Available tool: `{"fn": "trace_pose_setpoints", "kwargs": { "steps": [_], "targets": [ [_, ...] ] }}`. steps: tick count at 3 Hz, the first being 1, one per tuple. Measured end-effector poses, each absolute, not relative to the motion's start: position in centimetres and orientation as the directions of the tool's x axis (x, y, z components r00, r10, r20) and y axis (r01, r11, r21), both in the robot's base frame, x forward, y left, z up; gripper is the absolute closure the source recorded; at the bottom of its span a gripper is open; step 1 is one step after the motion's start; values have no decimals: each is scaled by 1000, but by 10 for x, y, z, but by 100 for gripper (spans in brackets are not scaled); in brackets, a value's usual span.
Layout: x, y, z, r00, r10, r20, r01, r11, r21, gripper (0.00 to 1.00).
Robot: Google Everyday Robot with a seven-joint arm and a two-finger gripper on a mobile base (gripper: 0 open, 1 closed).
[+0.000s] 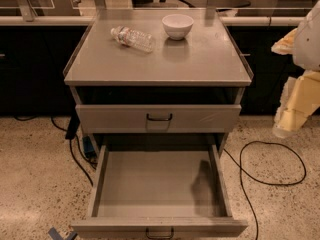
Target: Close middle drawer
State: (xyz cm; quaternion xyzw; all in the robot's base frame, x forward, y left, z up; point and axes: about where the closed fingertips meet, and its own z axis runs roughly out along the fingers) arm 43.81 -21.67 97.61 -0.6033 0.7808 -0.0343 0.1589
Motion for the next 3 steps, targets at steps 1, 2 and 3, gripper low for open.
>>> {"fn": "trace_pose_setpoints", "kwargs": {
  "steps": [1,2,3],
  "targets": [
    [438,-217,976,-221,-953,-208,-931,270,-247,0],
    [436,-216,956,-216,-951,-223,-938,266,-223,0],
    [432,-213,912,-194,-945,-262,-956,242,-166,0]
  ]
}}
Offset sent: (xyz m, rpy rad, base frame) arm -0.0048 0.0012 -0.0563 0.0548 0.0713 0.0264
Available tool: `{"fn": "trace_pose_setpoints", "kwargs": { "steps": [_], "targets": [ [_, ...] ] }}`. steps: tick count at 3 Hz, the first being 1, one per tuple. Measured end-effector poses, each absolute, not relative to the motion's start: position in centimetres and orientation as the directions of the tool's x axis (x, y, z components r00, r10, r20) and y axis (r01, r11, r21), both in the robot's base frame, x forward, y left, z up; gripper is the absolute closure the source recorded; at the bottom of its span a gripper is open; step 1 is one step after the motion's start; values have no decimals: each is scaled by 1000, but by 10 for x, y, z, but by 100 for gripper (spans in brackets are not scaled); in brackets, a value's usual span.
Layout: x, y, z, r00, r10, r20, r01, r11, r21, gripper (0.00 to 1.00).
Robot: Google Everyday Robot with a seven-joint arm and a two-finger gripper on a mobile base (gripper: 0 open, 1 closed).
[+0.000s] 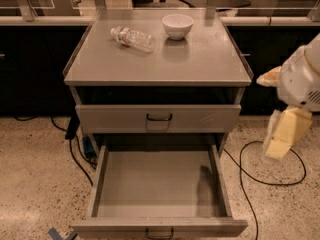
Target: Close middle drawer
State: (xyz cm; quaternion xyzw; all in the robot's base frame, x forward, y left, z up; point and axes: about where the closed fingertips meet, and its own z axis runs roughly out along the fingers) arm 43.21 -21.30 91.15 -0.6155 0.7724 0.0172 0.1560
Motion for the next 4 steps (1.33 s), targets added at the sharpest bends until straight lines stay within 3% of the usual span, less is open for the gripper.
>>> {"fn": "trace_pose_setpoints", "kwargs": {
  "steps": [4],
  "targets": [
    [405,-217,712,-80,-893,-442,-997,65,49,0]
  ]
}}
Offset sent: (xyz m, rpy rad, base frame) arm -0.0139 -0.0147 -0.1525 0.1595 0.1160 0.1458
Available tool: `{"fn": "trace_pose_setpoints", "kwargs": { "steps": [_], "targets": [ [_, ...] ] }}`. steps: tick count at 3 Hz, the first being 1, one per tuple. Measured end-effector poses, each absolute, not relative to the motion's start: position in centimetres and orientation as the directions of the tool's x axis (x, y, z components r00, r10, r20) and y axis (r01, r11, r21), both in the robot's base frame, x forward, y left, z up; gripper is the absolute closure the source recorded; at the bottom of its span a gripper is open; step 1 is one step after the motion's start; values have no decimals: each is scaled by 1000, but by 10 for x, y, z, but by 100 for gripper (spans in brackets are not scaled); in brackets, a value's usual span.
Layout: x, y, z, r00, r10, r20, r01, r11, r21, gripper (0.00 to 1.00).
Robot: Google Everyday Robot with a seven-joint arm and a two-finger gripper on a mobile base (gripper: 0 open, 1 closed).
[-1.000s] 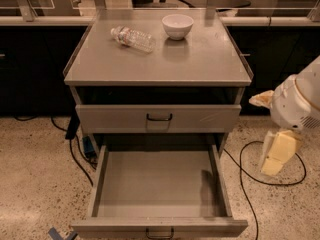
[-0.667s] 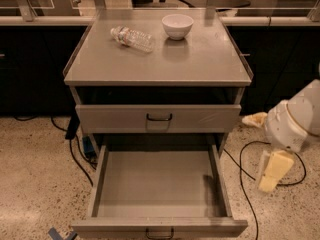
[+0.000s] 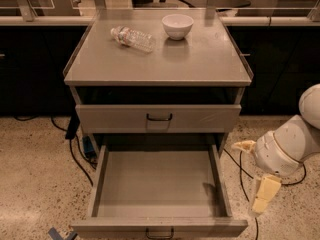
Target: Close middle drawer
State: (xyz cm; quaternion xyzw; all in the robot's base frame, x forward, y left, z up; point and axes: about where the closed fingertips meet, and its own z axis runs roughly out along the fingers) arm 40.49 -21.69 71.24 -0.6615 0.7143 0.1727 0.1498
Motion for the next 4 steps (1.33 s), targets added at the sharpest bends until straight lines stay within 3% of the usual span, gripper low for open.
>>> {"fn": "trace_pose_setpoints", "kwargs": {
  "steps": [2,4],
  "targets": [
    [407,-201,679,-57,-874,-482,-996,19,82,0],
    [396,-149,606,-15,-822,-570,-975,-113,189,0]
  ]
}}
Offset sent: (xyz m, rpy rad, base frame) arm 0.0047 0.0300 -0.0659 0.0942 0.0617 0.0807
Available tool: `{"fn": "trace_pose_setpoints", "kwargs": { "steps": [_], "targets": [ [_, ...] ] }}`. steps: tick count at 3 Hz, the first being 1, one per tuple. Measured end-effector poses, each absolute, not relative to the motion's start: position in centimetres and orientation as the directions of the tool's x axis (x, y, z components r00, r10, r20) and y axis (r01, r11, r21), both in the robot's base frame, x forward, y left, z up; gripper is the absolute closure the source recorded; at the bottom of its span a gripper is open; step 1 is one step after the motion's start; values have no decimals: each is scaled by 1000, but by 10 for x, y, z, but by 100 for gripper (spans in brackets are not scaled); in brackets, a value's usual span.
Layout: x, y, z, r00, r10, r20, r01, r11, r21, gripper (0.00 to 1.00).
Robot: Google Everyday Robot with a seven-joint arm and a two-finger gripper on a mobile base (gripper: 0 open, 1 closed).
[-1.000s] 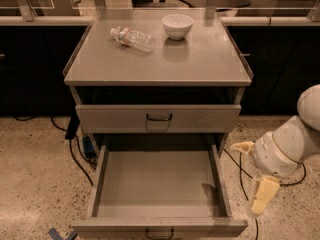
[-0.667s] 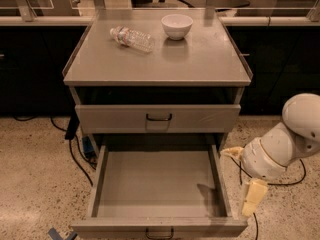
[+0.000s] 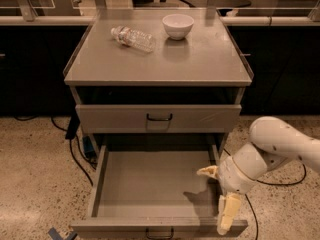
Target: Close middle drawer
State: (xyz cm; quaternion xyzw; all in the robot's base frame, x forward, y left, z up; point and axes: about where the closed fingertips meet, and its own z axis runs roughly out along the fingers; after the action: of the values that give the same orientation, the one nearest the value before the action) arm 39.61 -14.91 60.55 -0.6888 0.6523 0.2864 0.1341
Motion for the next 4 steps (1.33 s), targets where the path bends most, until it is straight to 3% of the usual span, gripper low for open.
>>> {"fn": "trace_pose_setpoints", "kwargs": {
  "steps": [4],
  "targets": [
    [348,-128,567,-8,-775,-632,-931,-224,287,0]
  ]
}}
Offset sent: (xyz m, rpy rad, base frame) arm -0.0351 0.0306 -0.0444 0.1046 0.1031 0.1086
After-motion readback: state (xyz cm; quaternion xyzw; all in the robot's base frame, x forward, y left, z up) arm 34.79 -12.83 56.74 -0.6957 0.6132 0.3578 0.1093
